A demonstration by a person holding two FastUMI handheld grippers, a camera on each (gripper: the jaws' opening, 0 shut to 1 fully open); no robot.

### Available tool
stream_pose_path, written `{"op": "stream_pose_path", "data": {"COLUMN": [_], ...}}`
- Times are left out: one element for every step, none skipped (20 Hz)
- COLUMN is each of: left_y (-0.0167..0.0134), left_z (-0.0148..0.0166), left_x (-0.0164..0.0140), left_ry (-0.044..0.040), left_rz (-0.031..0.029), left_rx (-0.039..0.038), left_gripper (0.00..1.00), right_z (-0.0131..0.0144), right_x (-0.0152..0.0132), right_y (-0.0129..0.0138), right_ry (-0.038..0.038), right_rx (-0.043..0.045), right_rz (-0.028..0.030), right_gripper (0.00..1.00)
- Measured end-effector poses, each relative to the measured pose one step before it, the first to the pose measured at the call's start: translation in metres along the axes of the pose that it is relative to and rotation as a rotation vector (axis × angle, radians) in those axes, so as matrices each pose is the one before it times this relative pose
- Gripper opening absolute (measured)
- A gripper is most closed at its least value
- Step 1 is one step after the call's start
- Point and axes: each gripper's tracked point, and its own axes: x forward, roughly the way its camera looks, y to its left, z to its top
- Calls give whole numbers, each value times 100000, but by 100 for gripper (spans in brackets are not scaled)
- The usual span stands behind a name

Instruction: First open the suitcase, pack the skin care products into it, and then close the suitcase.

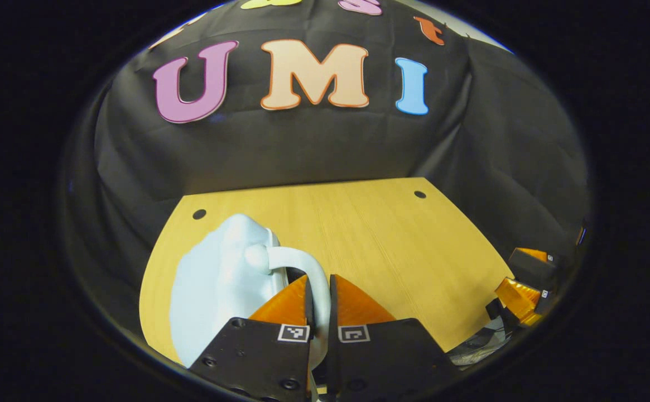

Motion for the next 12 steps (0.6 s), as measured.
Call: {"op": "stream_pose_path", "data": {"left_y": [-556,-510,-608,-276,-271,100,-74,-119,-236,-194,-361,-146], "left_z": [-550,-432,-599,-204,-207,311,391,383,535,749,930,956], "left_x": [358,783,457,414,264,139,209,-57,-158,-281,-395,-357], "left_ry": [1481,1538,1892,812,306,-1413,-1746,-2442,-3312,-4421,-5377,-5554], "left_rz": [-485,-723,-1266,-72,-199,1299,663,570,575,563,398,1444], "left_rx": [652,622,245,-39,207,866,300,-670,-1568,-1735,-1453,-342], "left_gripper": [5,6,7,10,19,36,53,64,74,77,82,85], "right_z": [114,-41,93,11,27,12,16,41,128,319,552,677], "right_x": [-41,-66,26,4,-32,7,-25,-25,12,19,-117,-20], "right_y": [-308,-271,-339,-282,-284,-285,-247,-131,-198,-169,-127,-111], "right_ry": [-122,51,108,184,0,100,144,-8,-59,-626,-1390,-1511], "right_rx": [-31,-14,68,180,180,53,175,150,33,129,273,190], "right_rz": [-468,-487,-478,-471,-367,-568,-338,-214,-326,-395,-276,-283], "right_gripper": [98,98,98,98,98,98,98,98,98,98,98,98]}}
